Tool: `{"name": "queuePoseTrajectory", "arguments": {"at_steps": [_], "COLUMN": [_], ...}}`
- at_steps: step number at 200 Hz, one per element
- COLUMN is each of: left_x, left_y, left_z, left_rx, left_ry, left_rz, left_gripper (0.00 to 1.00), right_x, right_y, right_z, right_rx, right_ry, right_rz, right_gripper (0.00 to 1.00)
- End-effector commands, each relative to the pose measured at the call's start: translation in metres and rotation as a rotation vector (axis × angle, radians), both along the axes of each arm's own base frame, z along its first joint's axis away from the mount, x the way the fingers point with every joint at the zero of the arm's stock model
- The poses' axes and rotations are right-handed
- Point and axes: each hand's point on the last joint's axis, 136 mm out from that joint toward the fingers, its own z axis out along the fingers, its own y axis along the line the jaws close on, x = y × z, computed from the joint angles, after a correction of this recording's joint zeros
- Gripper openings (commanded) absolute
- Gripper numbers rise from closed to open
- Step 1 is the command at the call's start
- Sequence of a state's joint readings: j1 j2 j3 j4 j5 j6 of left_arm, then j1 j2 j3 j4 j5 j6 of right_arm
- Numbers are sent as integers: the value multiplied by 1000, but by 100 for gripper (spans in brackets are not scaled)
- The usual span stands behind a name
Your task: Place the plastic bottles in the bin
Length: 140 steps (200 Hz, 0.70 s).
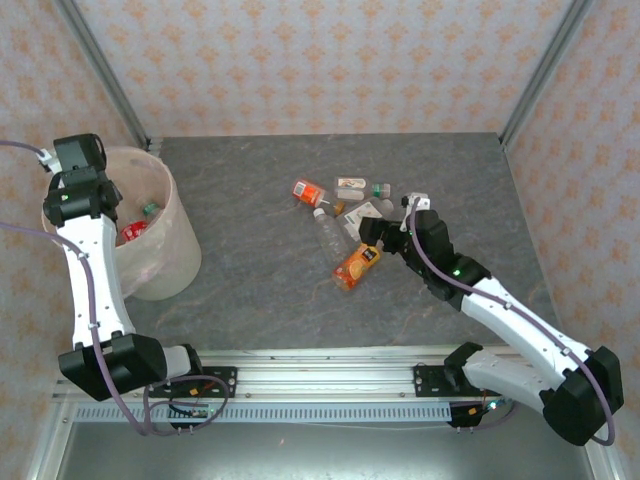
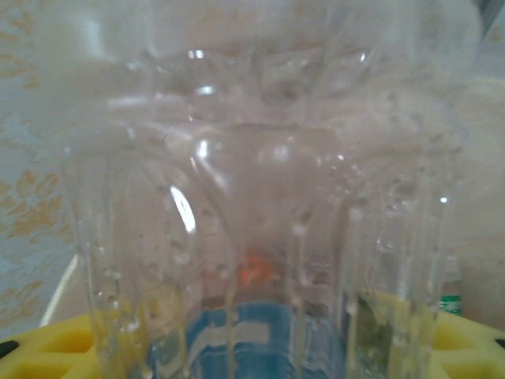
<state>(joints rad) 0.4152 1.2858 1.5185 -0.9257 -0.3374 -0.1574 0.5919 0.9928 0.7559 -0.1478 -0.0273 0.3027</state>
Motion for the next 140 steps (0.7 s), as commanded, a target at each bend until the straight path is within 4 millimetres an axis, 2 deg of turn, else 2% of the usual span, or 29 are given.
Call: {"name": "queuePoseTrajectory", "arguments": {"at_steps": [1,13,32,46,82,104,120,140], "left_x": [-31,-38,-49,-47,-36,-25,-12,-2], "left_y": [13,18,23,22,13,1,-16,-35], "left_z": [-1,-2,0,2,8,11,14,21], "left_rx": [59,75,91,78,12,-60,-138,-201], "left_ry": [93,112,123,98,19,-50,-124,-217], "left_rz": [126,175,242,243,204,139,40,-53], "left_gripper": [69,72,84,88,93,96,100,100], "right_x": [5,4,3,3,3,5,8,11], "right_y": [2,1,0,-1,-2,-7,-16,-27], "right_z": [24,23,21,20,18,16,10,4], "right_rx": [42,34,25,23,23,21,11,9], "right_ry": [-49,-46,-42,-40,-36,-33,-18,2], "right_rz": [-5,-4,-6,-9,-18,-48,-110,-188], "right_gripper": [100,100,100,100,100,99,99,99]}}
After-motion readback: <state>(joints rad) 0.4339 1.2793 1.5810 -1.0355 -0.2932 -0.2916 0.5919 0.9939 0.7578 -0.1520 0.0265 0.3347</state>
